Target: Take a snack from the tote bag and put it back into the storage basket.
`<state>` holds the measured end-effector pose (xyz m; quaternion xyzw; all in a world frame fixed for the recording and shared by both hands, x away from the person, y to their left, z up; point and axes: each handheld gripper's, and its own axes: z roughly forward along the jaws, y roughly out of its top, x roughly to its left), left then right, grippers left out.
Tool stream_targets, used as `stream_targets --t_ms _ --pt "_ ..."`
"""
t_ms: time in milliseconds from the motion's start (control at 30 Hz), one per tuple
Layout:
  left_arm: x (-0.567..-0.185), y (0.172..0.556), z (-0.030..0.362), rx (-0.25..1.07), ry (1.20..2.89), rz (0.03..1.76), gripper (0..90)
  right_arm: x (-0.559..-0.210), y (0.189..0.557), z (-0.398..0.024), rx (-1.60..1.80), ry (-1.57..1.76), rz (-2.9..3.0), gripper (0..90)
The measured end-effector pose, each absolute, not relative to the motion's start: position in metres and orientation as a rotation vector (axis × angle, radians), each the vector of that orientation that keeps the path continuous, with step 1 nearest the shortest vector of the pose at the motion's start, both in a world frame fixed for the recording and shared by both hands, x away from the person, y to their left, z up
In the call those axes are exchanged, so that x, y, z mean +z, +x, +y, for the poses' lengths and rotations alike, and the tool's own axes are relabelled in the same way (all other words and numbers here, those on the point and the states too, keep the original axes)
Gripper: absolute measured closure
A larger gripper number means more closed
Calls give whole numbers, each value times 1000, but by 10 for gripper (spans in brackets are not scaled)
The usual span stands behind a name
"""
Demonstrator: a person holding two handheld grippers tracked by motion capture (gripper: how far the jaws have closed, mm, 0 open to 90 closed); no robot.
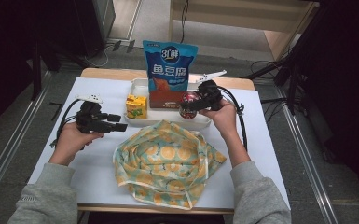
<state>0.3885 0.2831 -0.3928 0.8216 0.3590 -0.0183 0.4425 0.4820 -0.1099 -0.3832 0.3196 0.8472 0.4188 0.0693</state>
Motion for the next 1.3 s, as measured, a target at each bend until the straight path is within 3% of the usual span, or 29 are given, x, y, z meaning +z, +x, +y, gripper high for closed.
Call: stream_targets --t_ms 1300 --pt "-395 390 282 -52 2049 889 351 -430 494 -110 1160 1058 2577 260"
